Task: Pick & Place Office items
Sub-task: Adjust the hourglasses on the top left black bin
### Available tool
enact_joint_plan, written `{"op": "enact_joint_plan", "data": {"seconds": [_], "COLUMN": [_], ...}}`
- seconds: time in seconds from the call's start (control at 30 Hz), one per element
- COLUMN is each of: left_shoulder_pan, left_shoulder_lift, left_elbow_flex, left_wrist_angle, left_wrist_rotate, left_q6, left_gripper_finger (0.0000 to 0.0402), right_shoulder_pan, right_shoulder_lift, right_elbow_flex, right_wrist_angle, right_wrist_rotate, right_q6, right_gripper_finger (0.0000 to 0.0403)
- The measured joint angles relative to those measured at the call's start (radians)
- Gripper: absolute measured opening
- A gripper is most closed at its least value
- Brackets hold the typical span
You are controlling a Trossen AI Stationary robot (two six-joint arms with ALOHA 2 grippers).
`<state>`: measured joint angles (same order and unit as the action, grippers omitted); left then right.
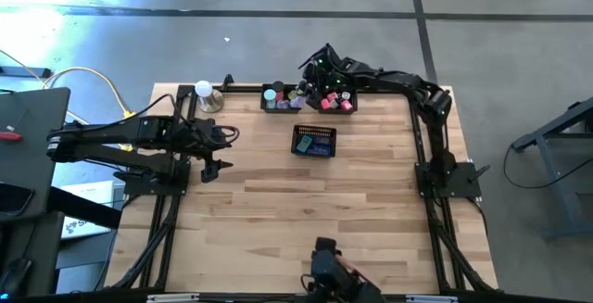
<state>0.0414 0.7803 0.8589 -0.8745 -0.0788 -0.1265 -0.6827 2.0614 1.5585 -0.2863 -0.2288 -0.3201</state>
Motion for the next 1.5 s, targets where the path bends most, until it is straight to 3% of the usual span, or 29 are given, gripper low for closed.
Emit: {"op": "enact_joint_plan", "data": {"seconds": [0.37,0.9,1.17,1.33,1.5], "left_shoulder_pan": [0.000,0.000,0.000,0.000,0.000], "left_shoulder_lift": [0.000,0.000,0.000,0.000,0.000], "left_elbow_flex": [0.000,0.000,0.000,0.000,0.000], "left_wrist_angle": [0.000,0.000,0.000,0.000,0.000], "left_wrist_rotate": [0.000,0.000,0.000,0.000,0.000], "left_q6": [0.000,0.003,0.005,0.005,0.005], "left_gripper_finger": [0.0287,0.0287,0.0287,0.0287,0.0287], "right_shoulder_pan": [-0.004,0.011,0.049,0.070,0.094], "right_shoulder_lift": [0.041,0.041,0.041,0.041,0.037], "right_elbow_flex": [0.000,0.000,0.000,0.000,0.000], "right_wrist_angle": [0.063,0.143,0.182,0.187,0.199], "right_wrist_rotate": [0.010,-0.120,-0.120,-0.102,0.014], "right_q6": [-0.017,-0.025,-0.030,-0.064,-0.078], "right_gripper_finger": [0.0234,0.0234,0.0234,0.0234,0.0233]}}
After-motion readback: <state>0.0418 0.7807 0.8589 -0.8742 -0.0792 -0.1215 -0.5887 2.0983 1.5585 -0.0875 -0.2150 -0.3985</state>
